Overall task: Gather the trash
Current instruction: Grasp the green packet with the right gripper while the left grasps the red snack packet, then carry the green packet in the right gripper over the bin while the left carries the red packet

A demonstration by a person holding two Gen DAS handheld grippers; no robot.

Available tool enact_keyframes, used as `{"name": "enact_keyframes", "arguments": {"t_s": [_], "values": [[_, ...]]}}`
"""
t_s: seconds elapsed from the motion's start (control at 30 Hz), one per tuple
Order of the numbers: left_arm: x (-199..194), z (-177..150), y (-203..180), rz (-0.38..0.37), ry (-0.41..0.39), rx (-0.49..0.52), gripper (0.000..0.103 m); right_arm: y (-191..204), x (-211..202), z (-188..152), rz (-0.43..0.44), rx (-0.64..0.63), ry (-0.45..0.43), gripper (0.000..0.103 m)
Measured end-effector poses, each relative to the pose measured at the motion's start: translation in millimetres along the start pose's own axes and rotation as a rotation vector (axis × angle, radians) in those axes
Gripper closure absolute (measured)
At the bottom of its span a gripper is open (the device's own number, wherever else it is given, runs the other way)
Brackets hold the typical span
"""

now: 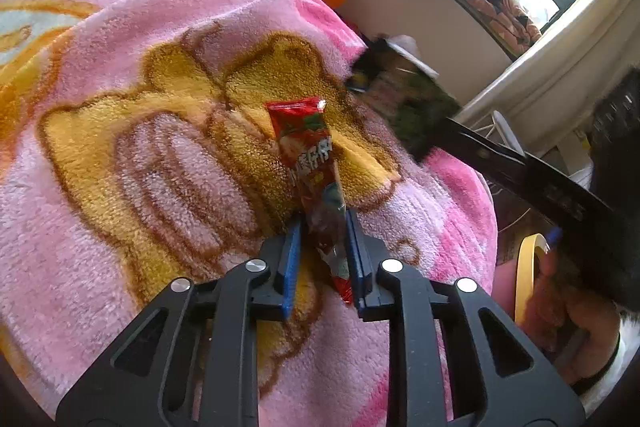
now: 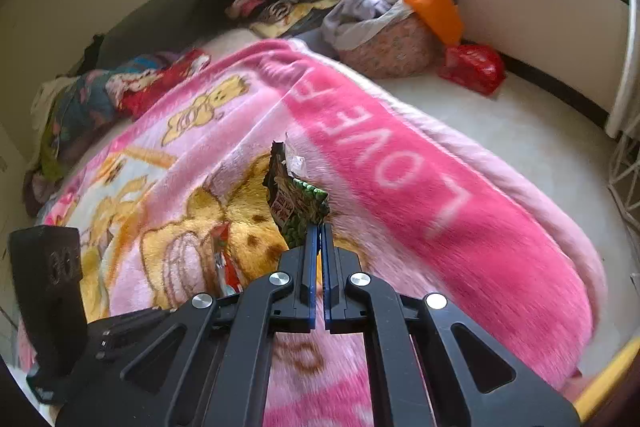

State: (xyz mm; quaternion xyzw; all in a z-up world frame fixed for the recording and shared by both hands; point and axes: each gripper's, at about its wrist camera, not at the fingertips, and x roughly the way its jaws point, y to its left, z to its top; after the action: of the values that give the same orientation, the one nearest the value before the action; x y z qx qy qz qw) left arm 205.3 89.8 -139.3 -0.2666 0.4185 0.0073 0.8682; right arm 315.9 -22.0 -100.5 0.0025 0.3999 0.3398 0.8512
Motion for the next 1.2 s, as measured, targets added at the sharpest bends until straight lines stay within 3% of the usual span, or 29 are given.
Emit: {"name": "enact_keyframes", "arguments": {"t_s": [0.33, 1.2], "values": [[-26.3, -5.7, -14.3, -0.006, -0.045, 0.047, 0.09, -9.6, -68.4, -27.9, -0.055, 0.076, -0.103, 0.101], [-71.3, -22.0, -104.2, -0.087, -0.117, 0.225, 0.09, -45.5, -184.2, -92.4, -0.189, 0.217, -0.234, 0.101]]}}
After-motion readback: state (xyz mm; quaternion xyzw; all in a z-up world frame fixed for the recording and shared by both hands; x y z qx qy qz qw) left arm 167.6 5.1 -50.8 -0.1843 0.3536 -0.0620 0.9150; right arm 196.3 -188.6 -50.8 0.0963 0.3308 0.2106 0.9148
